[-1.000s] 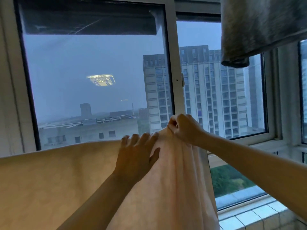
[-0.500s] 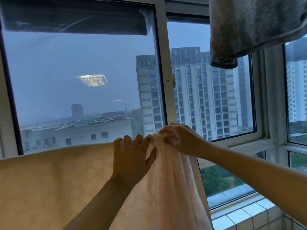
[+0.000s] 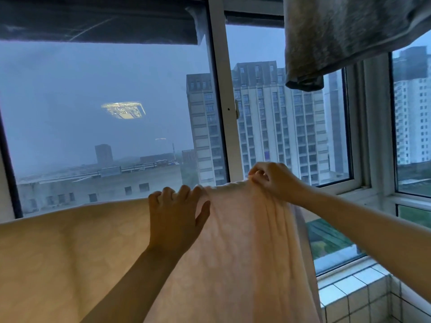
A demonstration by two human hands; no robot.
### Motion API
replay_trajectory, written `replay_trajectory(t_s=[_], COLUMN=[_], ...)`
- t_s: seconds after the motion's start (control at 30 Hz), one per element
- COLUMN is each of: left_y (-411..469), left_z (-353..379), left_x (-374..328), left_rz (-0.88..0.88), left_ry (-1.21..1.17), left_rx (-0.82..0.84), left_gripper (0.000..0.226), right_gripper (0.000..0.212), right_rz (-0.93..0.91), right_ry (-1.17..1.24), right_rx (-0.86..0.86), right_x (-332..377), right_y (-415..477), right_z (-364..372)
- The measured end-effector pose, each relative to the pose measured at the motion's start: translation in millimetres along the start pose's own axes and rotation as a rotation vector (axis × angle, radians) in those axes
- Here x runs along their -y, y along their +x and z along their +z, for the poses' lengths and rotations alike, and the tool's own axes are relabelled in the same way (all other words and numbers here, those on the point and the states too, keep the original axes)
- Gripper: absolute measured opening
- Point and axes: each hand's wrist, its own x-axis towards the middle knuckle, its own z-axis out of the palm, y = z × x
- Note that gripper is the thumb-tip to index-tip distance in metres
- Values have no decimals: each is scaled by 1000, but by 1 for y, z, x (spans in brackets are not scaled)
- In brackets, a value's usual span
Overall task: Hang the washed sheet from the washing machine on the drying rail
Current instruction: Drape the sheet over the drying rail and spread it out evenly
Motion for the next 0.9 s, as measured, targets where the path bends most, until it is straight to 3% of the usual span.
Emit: replay_trajectory(t_s=[0.17,0.33,0.6,0.8,0.9], left_y=[2,0,-2,1,2], left_z=[3,6,6,7,5], left_x=[-2,3,8,6,5], left_rz=[0,-6,-8,-35,-90], left_ry=[5,7,-22,-43,-84], left_rx=[-14,-4,-57,-78,-65], left_gripper=[44,41,29,31,28], right_gripper=[17,17,13,23,17], right_rz=[0,-45,85,158,155], right_ry=[114,230,292,329,293], right_rx=[10,126,-19,-112,-92], right_x=[17,47,43,37,34], right_y=[-2,4,1,-19,-33], right_z=[6,10,14,15,24])
